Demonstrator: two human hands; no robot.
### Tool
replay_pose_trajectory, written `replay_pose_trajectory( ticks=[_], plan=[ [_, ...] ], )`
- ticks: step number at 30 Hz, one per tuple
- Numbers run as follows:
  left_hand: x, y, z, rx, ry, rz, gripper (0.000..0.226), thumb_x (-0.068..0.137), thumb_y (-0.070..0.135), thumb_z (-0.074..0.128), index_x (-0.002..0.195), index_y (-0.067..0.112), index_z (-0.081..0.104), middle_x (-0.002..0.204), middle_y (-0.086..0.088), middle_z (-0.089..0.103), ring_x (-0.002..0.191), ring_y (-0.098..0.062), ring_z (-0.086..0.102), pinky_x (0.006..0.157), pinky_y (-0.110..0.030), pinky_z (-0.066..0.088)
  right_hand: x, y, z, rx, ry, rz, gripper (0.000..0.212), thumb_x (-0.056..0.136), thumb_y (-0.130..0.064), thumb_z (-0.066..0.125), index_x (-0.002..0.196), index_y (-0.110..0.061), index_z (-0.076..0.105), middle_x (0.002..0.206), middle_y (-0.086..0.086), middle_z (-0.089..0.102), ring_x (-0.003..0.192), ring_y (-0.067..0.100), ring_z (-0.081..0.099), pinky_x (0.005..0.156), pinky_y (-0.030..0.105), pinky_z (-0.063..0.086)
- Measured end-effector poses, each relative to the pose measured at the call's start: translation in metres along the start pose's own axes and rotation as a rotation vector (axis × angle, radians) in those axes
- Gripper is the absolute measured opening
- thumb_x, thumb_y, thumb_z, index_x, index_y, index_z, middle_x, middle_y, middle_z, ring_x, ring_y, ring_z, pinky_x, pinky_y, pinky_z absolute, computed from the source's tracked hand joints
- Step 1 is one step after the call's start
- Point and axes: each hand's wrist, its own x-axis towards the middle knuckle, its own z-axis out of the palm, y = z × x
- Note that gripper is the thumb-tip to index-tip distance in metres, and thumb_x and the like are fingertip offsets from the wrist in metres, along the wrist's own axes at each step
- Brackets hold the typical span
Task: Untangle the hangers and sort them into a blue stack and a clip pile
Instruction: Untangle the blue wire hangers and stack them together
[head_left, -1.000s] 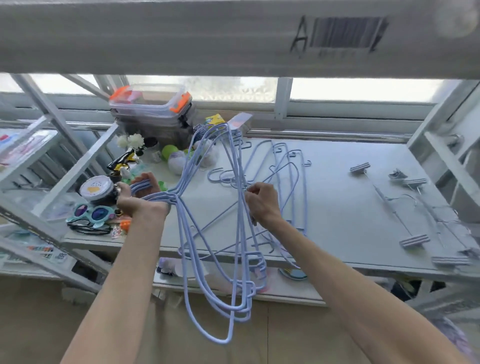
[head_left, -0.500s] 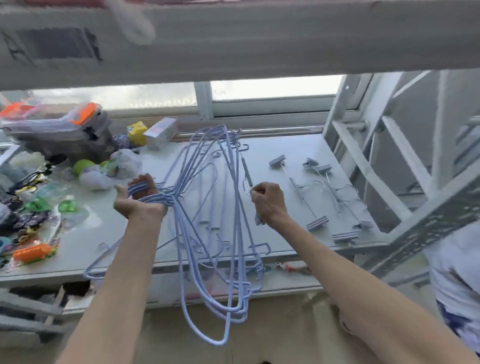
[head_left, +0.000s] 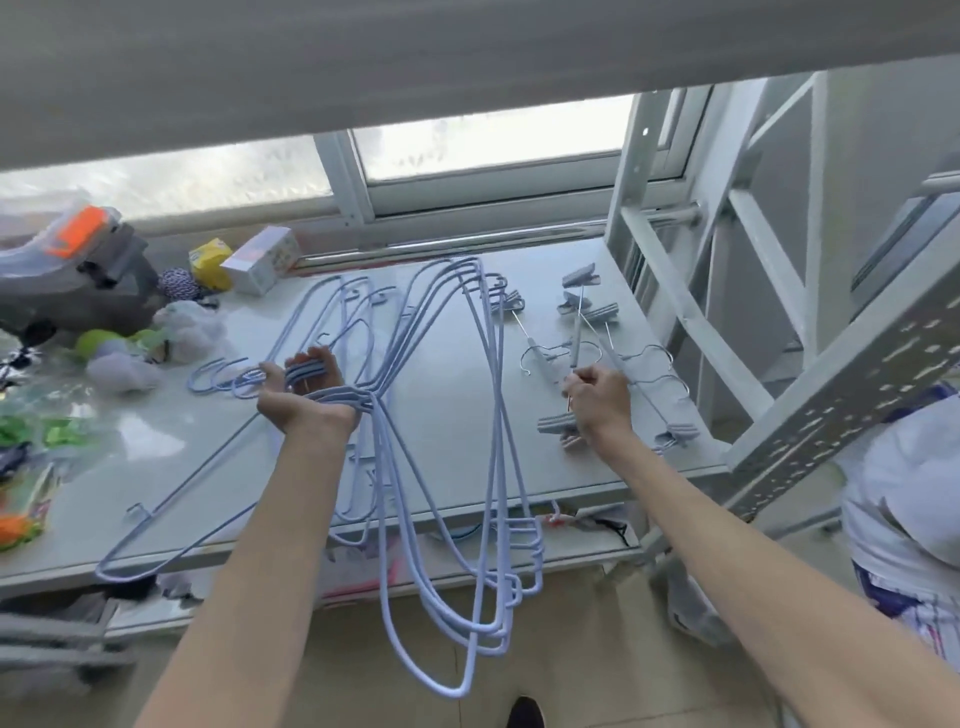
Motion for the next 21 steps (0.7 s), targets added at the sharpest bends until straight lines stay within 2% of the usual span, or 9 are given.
replay_pose_trajectory(
  ticks=[2,5,8,10,12,15,17,18,21],
  plan=[
    [0.000,-0.005,0.001,0.016,-0.008,0.002,0.031,0.095,0.020,0.056,0.068,0.007,0.053,0.055,-0.007,0.054,0.057,-0.024,0.056,0.063,-0.032,0.057,0.004,0.003,-0.005,-0.028,-0.004,0.020,0.014,0.086,-0.003,0.056,0.077,0.003,0.066,0.063,0.005,0.059,0.057,0.020,0.054,0.051,0.020,0.042],
    [0.002,-0.010,0.002,0.023,0.004,-0.004,0.032,0.095,0.021,0.056,0.067,0.006,0.053,0.058,-0.008,0.054,0.057,-0.024,0.057,0.061,-0.032,0.057,0.011,-0.002,-0.009,-0.032,0.010,0.047,0.017,0.085,0.001,0.052,0.079,0.012,0.064,0.069,0.014,0.058,0.052,0.024,0.054,0.030,0.015,0.040],
    [0.007,-0.013,0.004,0.030,0.014,-0.002,0.033,0.096,0.022,0.055,0.067,0.006,0.053,0.060,-0.008,0.054,0.059,-0.025,0.057,0.062,-0.032,0.058,0.016,-0.006,-0.008,-0.099,0.007,0.052,0.019,0.086,0.001,0.054,0.079,0.017,0.062,0.074,0.017,0.060,0.043,0.022,0.052,0.025,0.019,0.040],
    [0.009,-0.014,0.004,0.039,0.021,-0.002,0.032,0.095,0.022,0.056,0.068,0.006,0.054,0.062,-0.008,0.054,0.061,-0.025,0.058,0.064,-0.032,0.058,0.018,-0.008,-0.007,-0.147,-0.011,0.052,0.020,0.086,0.000,0.056,0.074,0.014,0.061,0.066,0.015,0.057,0.038,0.021,0.051,0.024,0.016,0.035],
    [0.012,-0.015,0.003,0.046,0.019,-0.004,0.032,0.094,0.023,0.057,0.068,0.006,0.054,0.063,-0.007,0.055,0.061,-0.024,0.059,0.065,-0.032,0.059,0.019,-0.008,-0.007,-0.209,-0.006,0.037,0.020,0.085,-0.003,0.057,0.069,0.007,0.059,0.060,0.014,0.052,0.043,0.025,0.054,0.033,0.018,0.036],
    [0.014,-0.013,0.004,0.044,0.008,-0.013,0.032,0.094,0.023,0.058,0.067,0.006,0.055,0.060,-0.006,0.055,0.059,-0.023,0.059,0.064,-0.031,0.059,0.017,-0.007,-0.005,-0.363,0.025,-0.016,0.017,0.083,-0.009,0.058,0.073,0.004,0.059,0.076,0.022,0.059,0.074,0.032,0.058,0.061,0.027,0.036],
    [0.014,-0.009,0.005,0.032,0.006,-0.010,0.033,0.094,0.022,0.058,0.066,0.006,0.055,0.058,-0.006,0.054,0.059,-0.023,0.059,0.065,-0.032,0.058,0.014,-0.007,-0.001,-0.390,0.039,-0.034,0.015,0.086,-0.009,0.056,0.092,0.004,0.062,0.105,0.026,0.060,0.100,0.035,0.057,0.077,0.030,0.040],
    [0.014,-0.006,0.006,0.026,0.003,-0.004,0.033,0.094,0.022,0.058,0.066,0.006,0.055,0.057,-0.006,0.054,0.058,-0.023,0.058,0.065,-0.032,0.058,0.012,-0.008,0.002,-0.398,0.047,-0.046,0.022,0.087,-0.007,0.054,0.105,0.005,0.060,0.116,0.025,0.055,0.109,0.035,0.054,0.086,0.031,0.040],
    [0.015,0.006,0.006,0.037,0.008,0.014,0.034,0.096,0.023,0.056,0.066,0.006,0.053,0.054,-0.006,0.055,0.056,-0.022,0.058,0.064,-0.032,0.058,0.003,-0.017,0.012,-0.408,0.038,-0.068,0.032,0.088,-0.004,0.050,0.119,0.002,0.054,0.125,0.021,0.047,0.113,0.035,0.050,0.091,0.031,0.039]
  ],
)
